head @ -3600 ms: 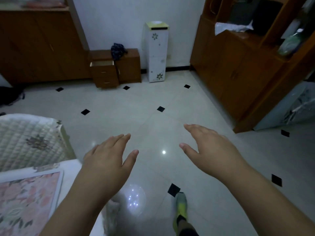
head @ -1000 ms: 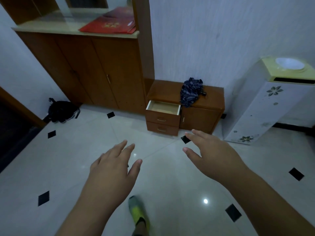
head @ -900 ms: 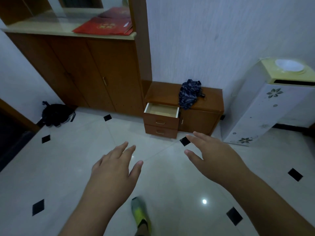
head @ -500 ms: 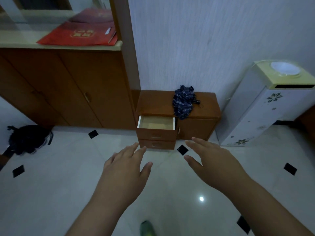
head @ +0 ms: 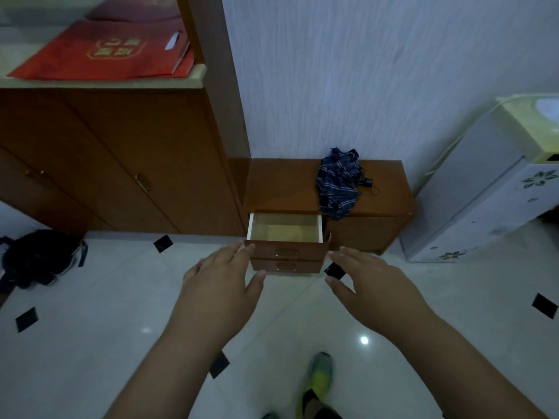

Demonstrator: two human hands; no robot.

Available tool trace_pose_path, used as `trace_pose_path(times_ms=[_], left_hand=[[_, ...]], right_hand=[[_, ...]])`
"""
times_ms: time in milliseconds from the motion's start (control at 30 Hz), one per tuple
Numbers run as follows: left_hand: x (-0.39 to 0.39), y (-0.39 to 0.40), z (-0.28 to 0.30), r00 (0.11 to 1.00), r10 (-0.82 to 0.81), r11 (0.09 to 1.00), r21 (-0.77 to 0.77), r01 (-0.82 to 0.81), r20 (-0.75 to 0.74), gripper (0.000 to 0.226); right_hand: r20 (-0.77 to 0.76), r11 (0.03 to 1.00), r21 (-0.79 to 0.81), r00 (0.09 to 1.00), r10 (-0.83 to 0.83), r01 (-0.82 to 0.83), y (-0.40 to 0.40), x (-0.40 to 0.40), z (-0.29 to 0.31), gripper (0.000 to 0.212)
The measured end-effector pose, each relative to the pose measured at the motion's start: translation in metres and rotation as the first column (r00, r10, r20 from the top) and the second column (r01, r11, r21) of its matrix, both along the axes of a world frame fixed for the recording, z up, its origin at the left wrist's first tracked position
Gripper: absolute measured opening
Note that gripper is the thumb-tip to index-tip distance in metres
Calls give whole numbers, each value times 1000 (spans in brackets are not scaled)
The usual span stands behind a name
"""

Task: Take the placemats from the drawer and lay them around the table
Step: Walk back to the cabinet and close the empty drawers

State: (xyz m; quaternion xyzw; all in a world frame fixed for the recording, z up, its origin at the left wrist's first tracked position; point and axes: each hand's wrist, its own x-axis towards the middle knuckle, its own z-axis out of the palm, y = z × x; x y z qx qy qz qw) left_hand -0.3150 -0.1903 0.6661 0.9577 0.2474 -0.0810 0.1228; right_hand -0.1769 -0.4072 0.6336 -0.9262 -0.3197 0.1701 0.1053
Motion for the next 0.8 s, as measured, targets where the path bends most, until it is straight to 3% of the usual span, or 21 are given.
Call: trace_pose_path(times_ms=[333,800], left_hand=[[91,43,-68,1000,5,1000,-15,-5,-24,56],[162,129,-202,994,-107,994,-12,107,10,46]], right_hand=[[-20,999,-31,1000,7,-8,54,99,-60,56],[8,985,-84,989,-148,148,120,131,-180,51]])
